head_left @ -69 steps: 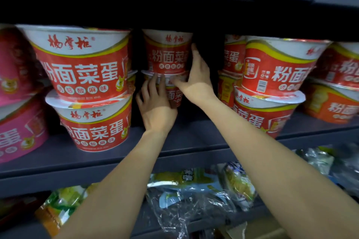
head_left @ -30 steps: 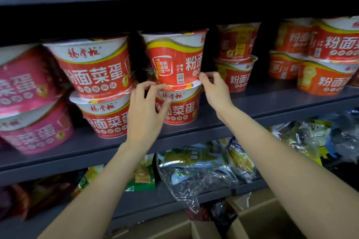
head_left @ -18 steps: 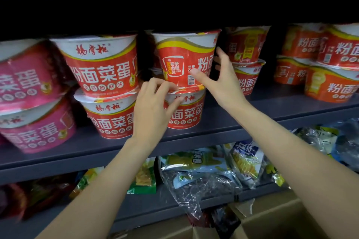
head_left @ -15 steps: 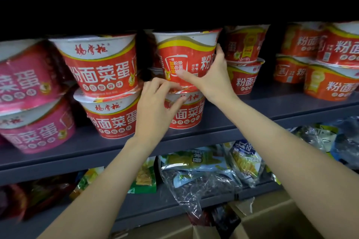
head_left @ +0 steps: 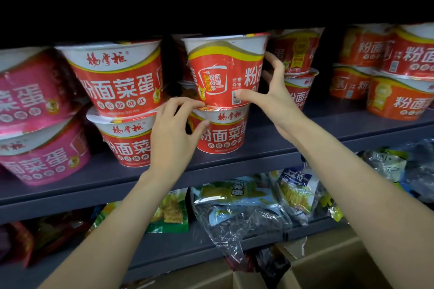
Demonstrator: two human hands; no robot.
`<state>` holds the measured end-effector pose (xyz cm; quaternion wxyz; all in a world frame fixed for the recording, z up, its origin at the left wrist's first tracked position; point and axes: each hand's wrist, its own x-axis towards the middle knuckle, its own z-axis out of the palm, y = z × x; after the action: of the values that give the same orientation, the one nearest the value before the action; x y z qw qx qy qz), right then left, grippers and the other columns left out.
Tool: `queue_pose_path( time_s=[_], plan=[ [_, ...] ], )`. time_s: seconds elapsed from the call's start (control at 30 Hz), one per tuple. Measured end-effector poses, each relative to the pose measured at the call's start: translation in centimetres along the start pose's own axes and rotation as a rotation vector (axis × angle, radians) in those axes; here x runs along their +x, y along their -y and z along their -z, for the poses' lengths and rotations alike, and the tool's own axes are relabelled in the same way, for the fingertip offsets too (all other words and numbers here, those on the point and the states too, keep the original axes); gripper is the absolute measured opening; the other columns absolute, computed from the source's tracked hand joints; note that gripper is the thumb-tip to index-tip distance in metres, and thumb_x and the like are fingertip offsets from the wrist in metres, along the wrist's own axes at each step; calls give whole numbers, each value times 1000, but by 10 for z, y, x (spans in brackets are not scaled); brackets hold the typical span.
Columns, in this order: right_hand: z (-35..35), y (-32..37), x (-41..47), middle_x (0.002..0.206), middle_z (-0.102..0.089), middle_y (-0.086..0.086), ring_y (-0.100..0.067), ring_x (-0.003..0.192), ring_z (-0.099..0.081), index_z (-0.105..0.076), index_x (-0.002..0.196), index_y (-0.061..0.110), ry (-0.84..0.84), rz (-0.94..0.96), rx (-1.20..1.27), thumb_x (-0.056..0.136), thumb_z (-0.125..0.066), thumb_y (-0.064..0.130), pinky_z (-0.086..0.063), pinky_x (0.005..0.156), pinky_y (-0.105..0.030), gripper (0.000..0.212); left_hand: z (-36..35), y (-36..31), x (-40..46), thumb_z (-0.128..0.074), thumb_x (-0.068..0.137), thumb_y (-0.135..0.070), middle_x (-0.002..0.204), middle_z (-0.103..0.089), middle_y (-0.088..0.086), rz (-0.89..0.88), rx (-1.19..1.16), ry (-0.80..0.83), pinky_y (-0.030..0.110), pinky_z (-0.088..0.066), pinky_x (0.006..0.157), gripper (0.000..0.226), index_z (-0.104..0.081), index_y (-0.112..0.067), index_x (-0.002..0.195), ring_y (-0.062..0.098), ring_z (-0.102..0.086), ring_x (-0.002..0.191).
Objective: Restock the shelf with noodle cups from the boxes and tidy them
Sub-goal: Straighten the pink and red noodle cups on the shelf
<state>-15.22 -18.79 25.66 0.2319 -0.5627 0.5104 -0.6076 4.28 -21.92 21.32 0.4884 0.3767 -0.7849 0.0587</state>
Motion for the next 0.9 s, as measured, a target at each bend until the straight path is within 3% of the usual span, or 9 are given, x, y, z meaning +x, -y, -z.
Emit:
queue_pose_path(
  time_s=[0.07,0.2,0.33,0.4,0.5,0.57,0.63,0.7,0.9],
  plan=[
    [2,0,2,147,-30,-1,4,114,-42,-3,146,34,16,17,51,77,-76,10,-43,99,-30,103,-1,-4,0,-72,81,-27,109,-56,1,38,-43,-11,22,-40,83,33,-63,-16,110,15,-54,103],
    [-13,-1,8,142,-38,0,-2,115,-48,13,147,35,36,11,2,77,-78,11,-45,97,-33,118,-4,-9,6,-76,76,-31,98,-54,2,41,-34,-8,26,-42,78,32,-65,-17,103,17,-54,94],
    [-42,0,1,141,-40,-5,-20,129,-43,3,148,36,-213,143,-300,62,-81,52,-36,106,-54,122,-3,-9,10,-77,75,-32,96,-54,0,4,-11,15,13,-36,73,33,-64,-16,100,8,-53,89],
    [-51,-1,-4,140,-38,-8,-25,130,-40,0,149,33,-306,150,-400,61,-78,58,-35,105,-57,121,-2,-6,8,-77,76,-29,100,-56,-2,1,-45,11,2,-33,72,35,-62,-15,104,-2,-47,91],
    [-41,-1,-4,150,-24,-6,-24,137,-29,3,148,39,-272,84,-177,60,-74,65,-32,107,-58,120,0,0,2,-76,77,-23,113,-58,-5,69,-203,15,4,-38,89,44,-54,-15,115,-5,-48,104],
    [-27,-2,-2,154,-18,-3,-15,136,-28,3,148,38,-185,41,-2,66,-78,52,-36,108,-48,116,0,2,1,-75,78,-25,121,-55,-2,57,-191,8,15,-42,93,47,-54,-13,119,0,-47,111],
    [-20,-2,-1,151,-27,-3,-4,123,-37,2,150,31,-73,45,-17,75,-79,32,-43,98,-26,110,-1,2,2,-74,78,-33,123,-52,-1,64,-145,16,18,-41,91,50,-54,-13,119,0,-44,111],
    [-21,-2,0,145,-38,2,-1,116,-44,-3,151,27,-53,59,-103,75,-79,29,-43,91,-19,107,-2,0,4,-73,77,-42,119,-54,-2,98,-92,31,16,-39,86,51,-55,-15,116,1,-46,107],
    [-50,1,-5,136,-43,-7,-23,123,-47,-10,146,31,-325,111,-379,62,-80,54,-44,98,-52,111,-1,-3,9,-70,76,-48,111,-56,-4,116,39,22,19,-36,74,48,-55,-17,109,10,-55,100]
  ],
)
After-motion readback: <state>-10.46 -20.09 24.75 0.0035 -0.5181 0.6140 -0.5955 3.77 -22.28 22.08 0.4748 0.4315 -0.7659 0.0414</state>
